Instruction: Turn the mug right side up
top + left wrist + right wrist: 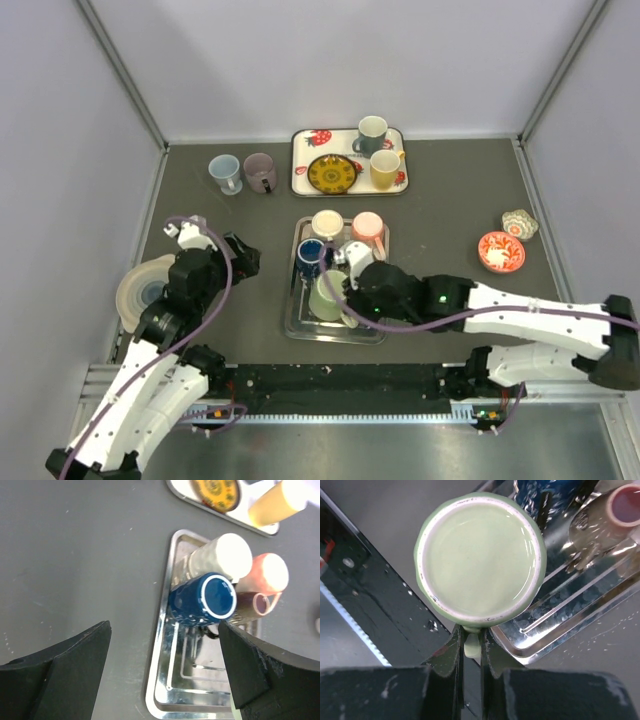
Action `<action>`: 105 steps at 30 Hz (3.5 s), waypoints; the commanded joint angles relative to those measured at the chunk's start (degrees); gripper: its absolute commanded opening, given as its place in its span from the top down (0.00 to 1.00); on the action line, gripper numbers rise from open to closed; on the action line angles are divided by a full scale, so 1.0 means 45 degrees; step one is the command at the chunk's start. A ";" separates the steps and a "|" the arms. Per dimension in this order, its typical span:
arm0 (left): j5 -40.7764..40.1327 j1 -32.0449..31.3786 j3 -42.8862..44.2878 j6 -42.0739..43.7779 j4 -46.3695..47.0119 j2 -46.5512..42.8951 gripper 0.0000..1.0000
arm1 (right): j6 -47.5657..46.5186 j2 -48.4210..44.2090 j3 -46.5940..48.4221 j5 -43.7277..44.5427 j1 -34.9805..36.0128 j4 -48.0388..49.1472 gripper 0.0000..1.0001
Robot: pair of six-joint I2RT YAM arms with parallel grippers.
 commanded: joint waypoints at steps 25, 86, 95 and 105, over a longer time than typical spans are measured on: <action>1.0727 -0.0540 -0.3996 -0.6996 1.4809 -0.1298 0.04 | 0.8001 -0.5143 -0.4223 -0.6660 -0.5766 1.4173 1.00; 0.5944 -0.4350 -0.1537 -0.3801 1.5196 0.2553 1.00 | 0.4918 -0.4712 -0.3014 -0.6857 -0.5766 0.9146 0.41; -0.2009 -0.4000 0.3849 0.2175 0.4320 0.2352 1.00 | 0.3141 -0.5825 -0.1705 -0.4144 -0.5766 0.4203 0.31; -0.0819 0.3771 0.5435 0.1908 0.1144 0.6275 1.00 | 0.1930 -0.5905 -0.1939 -0.3357 -0.5766 0.2265 0.31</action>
